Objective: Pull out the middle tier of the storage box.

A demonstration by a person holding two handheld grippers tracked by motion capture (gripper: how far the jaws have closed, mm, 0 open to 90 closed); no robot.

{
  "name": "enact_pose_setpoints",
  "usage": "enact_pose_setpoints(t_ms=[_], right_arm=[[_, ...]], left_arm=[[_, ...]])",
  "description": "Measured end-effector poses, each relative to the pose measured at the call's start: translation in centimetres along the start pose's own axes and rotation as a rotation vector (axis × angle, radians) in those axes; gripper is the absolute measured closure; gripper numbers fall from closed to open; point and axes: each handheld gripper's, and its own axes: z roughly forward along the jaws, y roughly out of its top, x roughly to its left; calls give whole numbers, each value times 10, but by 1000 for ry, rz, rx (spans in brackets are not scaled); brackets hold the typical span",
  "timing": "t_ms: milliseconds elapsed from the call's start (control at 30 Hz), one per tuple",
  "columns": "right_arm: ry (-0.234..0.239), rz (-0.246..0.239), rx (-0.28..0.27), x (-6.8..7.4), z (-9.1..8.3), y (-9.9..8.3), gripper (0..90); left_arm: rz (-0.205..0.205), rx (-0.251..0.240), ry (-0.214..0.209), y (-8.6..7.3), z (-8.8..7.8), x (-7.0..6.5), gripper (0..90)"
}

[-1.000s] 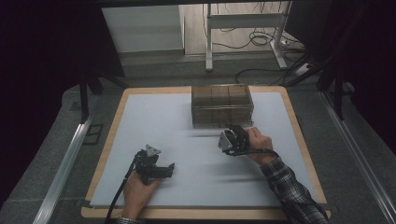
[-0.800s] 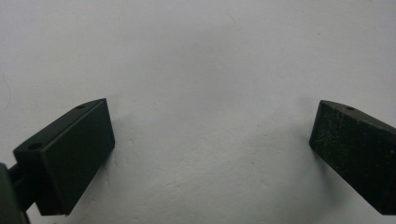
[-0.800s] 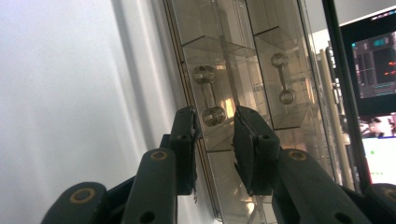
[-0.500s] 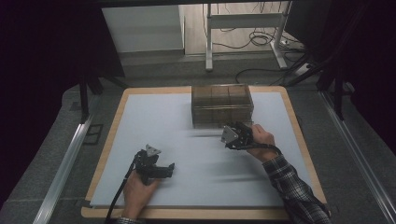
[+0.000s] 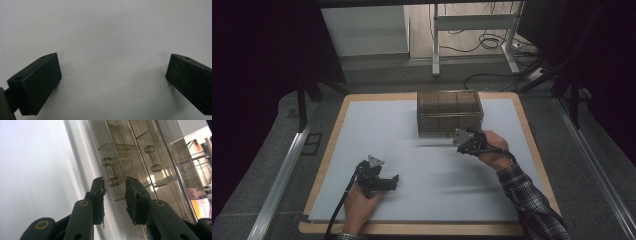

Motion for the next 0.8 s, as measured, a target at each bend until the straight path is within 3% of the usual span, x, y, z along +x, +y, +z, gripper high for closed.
enact_pose_setpoints(t_ms=[233, 400, 600, 800], right_arm=[[83, 47, -12, -15, -3, -2, 669], [137, 122, -15, -29, -4, -8, 662], [165, 134, 4, -40, -4, -12, 662], [242, 166, 9, -57, -1, -18, 645]], left_arm=[[-3, 0, 0, 0, 0, 0, 0], [-3, 0, 0, 0, 0, 0, 0], [-3, 0, 0, 0, 0, 0, 0], [-3, 0, 0, 0, 0, 0, 0]])
